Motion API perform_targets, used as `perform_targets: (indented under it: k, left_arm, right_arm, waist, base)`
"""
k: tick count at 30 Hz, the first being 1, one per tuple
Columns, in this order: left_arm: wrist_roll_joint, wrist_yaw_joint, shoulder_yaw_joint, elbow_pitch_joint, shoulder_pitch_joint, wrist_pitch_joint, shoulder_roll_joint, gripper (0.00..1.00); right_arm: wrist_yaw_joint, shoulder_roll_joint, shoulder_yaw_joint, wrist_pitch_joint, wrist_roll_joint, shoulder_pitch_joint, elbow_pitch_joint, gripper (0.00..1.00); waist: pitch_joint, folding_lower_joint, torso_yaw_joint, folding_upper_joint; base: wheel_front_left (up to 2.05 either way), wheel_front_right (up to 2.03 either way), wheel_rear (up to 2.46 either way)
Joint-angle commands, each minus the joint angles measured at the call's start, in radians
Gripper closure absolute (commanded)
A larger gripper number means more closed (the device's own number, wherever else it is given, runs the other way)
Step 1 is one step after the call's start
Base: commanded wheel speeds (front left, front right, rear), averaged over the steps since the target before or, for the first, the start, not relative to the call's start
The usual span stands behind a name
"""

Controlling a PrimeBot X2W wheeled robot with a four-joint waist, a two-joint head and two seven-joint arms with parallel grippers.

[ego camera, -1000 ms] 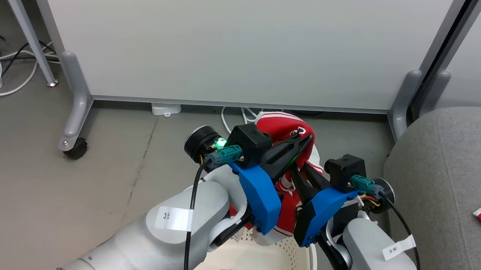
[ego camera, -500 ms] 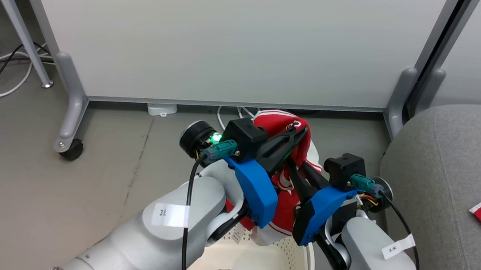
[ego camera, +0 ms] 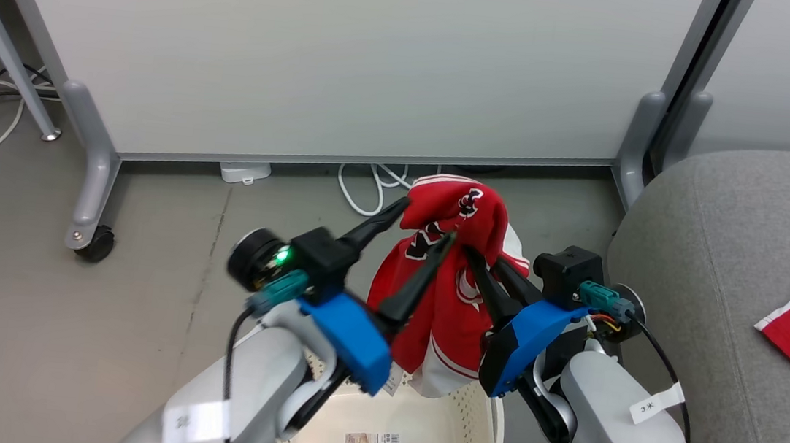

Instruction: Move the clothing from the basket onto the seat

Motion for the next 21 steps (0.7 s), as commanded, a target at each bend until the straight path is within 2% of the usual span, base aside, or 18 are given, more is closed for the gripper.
perform_targets:
  k: [1, 9, 15, 21]
  left_arm:
    - [0.020, 0.004, 0.032, -0.024, 0.038, -0.004, 0.016, 0.00]
    - [0.143, 0.014, 0.252, -0.153, 0.249, -0.004, 0.054, 0.00]
    - [0.240, 0.023, 0.400, -0.233, 0.387, -0.004, 0.052, 0.00]
    - [0.296, 0.004, 0.502, -0.258, 0.483, -0.004, 0.033, 0.00]
  right_arm:
    - [0.000, 0.000, -0.003, -0.005, -0.007, 0.004, -0.010, 1.00]
    - [0.000, -0.001, -0.027, -0.005, -0.019, 0.023, -0.047, 1.00]
    - [0.000, -0.001, -0.042, -0.005, -0.022, 0.040, -0.069, 1.00]
    - [0.000, 0.000, -0.053, -0.006, -0.033, 0.050, -0.076, 1.00]
  waist:
    - [0.004, 0.0000, -0.007, 0.0000]
    - [0.013, 0.0000, -0.038, 0.0000]
    - [0.017, 0.0000, -0.064, 0.0000]
    - [0.016, 0.0000, -0.075, 0.0000]
  base:
    - [0.00, 0.00, 0.00]
    - [0.00, 0.00, 0.00]
    - [0.00, 0.00, 0.00]
    - [0.00, 0.00, 0.00]
